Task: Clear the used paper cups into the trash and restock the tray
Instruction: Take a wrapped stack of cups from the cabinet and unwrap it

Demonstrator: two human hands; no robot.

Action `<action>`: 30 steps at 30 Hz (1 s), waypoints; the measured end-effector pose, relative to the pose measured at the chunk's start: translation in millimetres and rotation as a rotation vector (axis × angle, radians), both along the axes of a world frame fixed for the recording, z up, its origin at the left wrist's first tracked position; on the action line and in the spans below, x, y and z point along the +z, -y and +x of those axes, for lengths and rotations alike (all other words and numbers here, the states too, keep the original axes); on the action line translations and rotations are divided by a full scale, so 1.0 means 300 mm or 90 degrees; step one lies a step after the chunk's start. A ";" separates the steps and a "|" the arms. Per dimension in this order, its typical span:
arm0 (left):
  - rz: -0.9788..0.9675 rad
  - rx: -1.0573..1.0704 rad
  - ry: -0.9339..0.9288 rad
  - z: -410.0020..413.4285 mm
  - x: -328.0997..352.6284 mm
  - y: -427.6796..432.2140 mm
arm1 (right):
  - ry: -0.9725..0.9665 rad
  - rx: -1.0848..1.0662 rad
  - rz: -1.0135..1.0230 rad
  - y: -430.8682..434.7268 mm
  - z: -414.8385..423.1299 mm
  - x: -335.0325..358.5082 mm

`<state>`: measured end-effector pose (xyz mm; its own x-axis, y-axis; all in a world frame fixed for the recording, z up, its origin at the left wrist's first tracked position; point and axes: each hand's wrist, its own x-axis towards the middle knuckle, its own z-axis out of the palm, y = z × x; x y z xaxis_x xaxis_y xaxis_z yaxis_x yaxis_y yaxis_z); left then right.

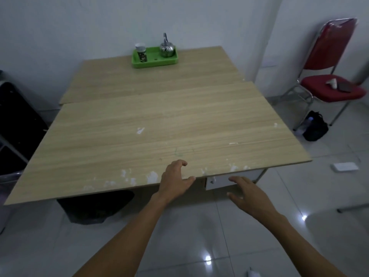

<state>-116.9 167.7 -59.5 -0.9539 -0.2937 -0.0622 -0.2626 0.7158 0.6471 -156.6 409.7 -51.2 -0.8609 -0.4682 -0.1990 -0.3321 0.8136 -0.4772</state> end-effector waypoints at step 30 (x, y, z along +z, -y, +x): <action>-0.495 0.006 -0.394 -0.297 -0.632 -0.049 | -0.123 -0.019 -0.148 0.007 -0.296 -0.836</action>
<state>-206.1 182.4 -249.2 -0.7509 -0.0497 0.6585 -0.0453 0.9987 0.0237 -245.4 407.7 -302.1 -0.8862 -0.4565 0.0797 -0.4131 0.7002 -0.5823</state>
